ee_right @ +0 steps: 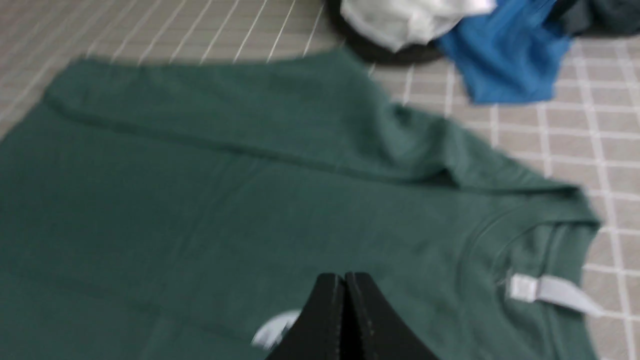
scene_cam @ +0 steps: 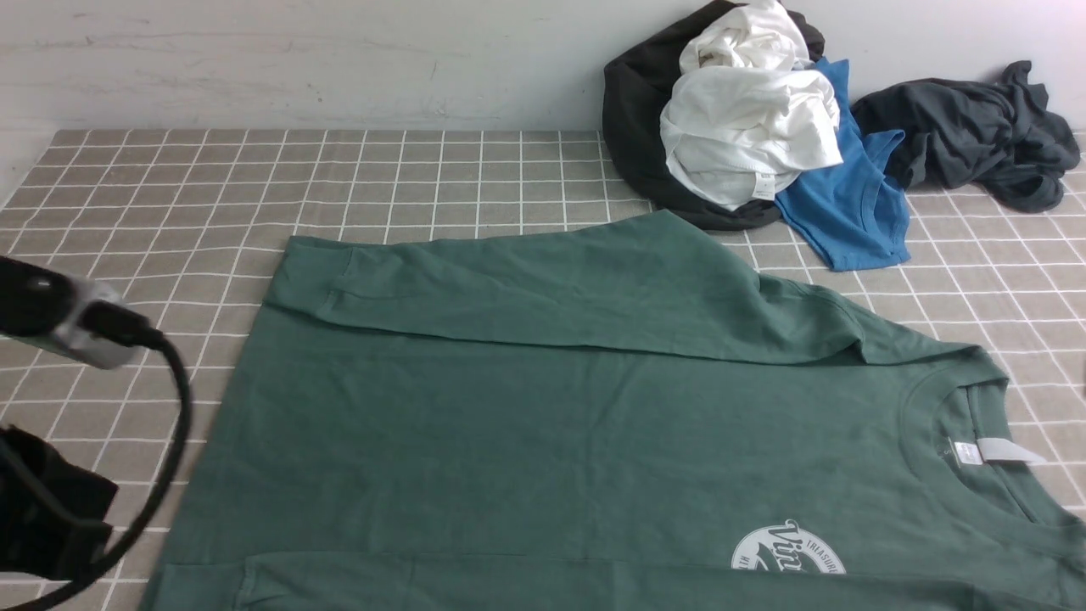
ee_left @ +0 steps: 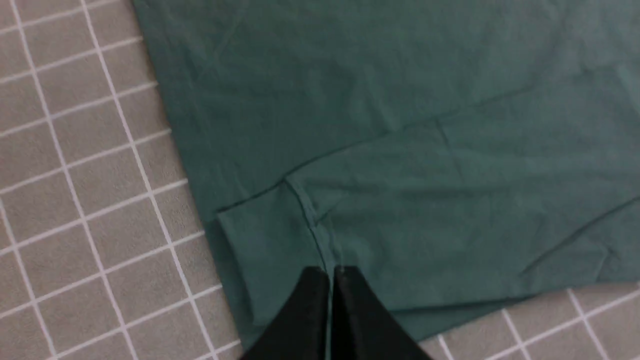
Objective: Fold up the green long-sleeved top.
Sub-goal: Use the left arm to clamp the cuff closest to it
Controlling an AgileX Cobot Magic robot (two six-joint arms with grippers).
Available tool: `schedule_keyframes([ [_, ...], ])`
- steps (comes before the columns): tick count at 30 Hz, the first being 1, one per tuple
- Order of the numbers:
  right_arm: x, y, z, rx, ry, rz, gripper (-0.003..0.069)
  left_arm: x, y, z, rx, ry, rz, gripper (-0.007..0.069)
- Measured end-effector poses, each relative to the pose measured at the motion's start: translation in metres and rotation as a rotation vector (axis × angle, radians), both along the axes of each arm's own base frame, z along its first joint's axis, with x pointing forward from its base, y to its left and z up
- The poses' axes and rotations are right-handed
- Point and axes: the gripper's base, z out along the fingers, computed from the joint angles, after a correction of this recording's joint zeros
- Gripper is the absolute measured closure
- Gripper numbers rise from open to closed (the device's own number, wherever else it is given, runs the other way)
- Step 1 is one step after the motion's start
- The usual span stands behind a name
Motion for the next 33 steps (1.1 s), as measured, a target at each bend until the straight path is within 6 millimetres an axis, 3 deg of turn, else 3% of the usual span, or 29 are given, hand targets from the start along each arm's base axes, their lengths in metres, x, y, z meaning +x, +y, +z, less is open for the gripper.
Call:
schedule_keyframes([
  [4, 0.011, 0.032, -0.013, -0.135, 0.324, 0.290, 0.0673, 0.024, -0.022, -0.030, 0.102, 0.173, -0.120, 0.0547],
  [6, 0.013, 0.041, -0.022, -0.186, 0.391, 0.362, 0.0673, 0.034, -0.029, -0.043, 0.124, 0.239, -0.129, 0.0495],
  [7, 0.012, 0.042, -0.023, -0.191, 0.391, 0.368, 0.0673, 0.034, -0.030, -0.043, 0.126, 0.239, -0.130, 0.0488],
  [8, 0.012, 0.049, -0.027, -0.224, 0.407, 0.413, 0.0673, 0.044, -0.035, -0.056, 0.146, 0.293, -0.130, 0.0419],
  [13, 0.009, 0.053, -0.029, -0.253, 0.414, 0.450, 0.0673, 0.067, -0.040, -0.085, 0.192, 0.356, -0.128, 0.0203],
  [14, 0.009, 0.053, -0.029, -0.253, 0.414, 0.450, 0.0673, 0.067, -0.040, -0.085, 0.192, 0.356, -0.128, 0.0203],
  [16, 0.009, 0.053, -0.029, -0.256, 0.414, 0.451, 0.0673, 0.079, -0.040, -0.101, 0.226, 0.365, -0.133, 0.0120],
  [18, 0.009, 0.053, -0.029, -0.256, 0.414, 0.451, 0.0673, 0.087, -0.041, -0.111, 0.249, 0.364, -0.139, 0.0085],
  [27, 0.009, 0.053, -0.029, -0.261, 0.408, 0.464, 0.0673, 0.108, -0.043, -0.153, 0.307, 0.401, -0.187, 0.0082],
  [33, 0.009, 0.053, -0.029, -0.262, 0.407, 0.466, 0.0673, 0.115, -0.045, -0.170, 0.311, 0.419, -0.191, 0.0163],
])
